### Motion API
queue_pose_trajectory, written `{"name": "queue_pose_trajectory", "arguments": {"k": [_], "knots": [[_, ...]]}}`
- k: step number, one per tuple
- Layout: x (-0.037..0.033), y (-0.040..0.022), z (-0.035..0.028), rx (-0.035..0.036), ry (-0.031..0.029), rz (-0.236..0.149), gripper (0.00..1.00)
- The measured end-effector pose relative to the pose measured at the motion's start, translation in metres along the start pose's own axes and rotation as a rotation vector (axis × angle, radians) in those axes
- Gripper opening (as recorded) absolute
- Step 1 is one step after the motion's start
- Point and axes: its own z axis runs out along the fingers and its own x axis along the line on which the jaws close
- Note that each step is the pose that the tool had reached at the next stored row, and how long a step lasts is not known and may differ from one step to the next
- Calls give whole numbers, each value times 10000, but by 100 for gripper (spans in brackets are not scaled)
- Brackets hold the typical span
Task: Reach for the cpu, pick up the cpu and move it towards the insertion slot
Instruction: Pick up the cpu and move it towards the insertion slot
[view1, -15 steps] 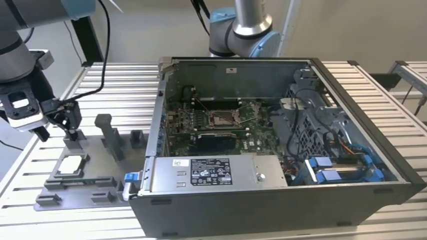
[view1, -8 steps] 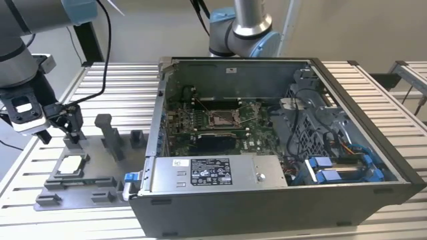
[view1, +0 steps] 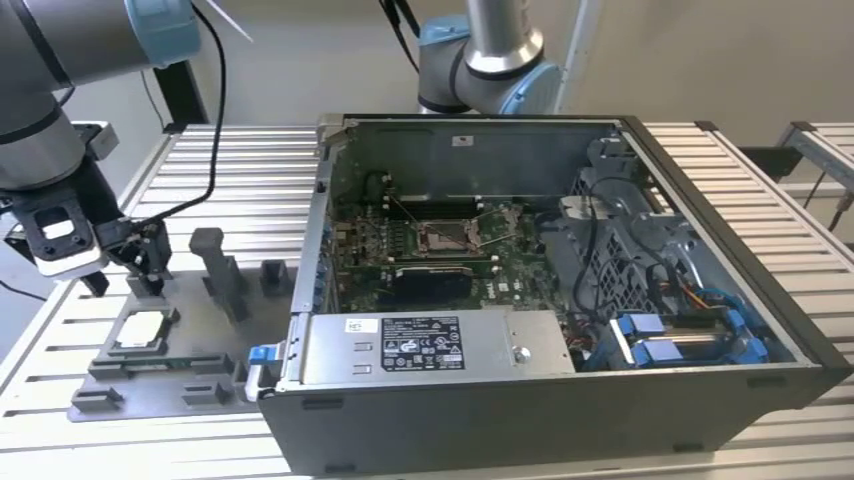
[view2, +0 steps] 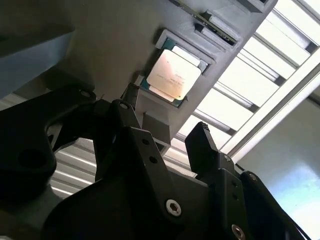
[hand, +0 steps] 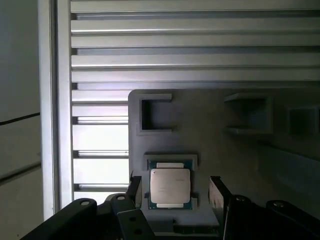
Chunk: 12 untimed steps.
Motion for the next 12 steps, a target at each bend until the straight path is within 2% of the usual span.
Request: {"name": "queue_pose_trajectory", "arguments": {"k": [12], "knots": [[-14, -55, 213, 2, 4, -3, 100]]}}
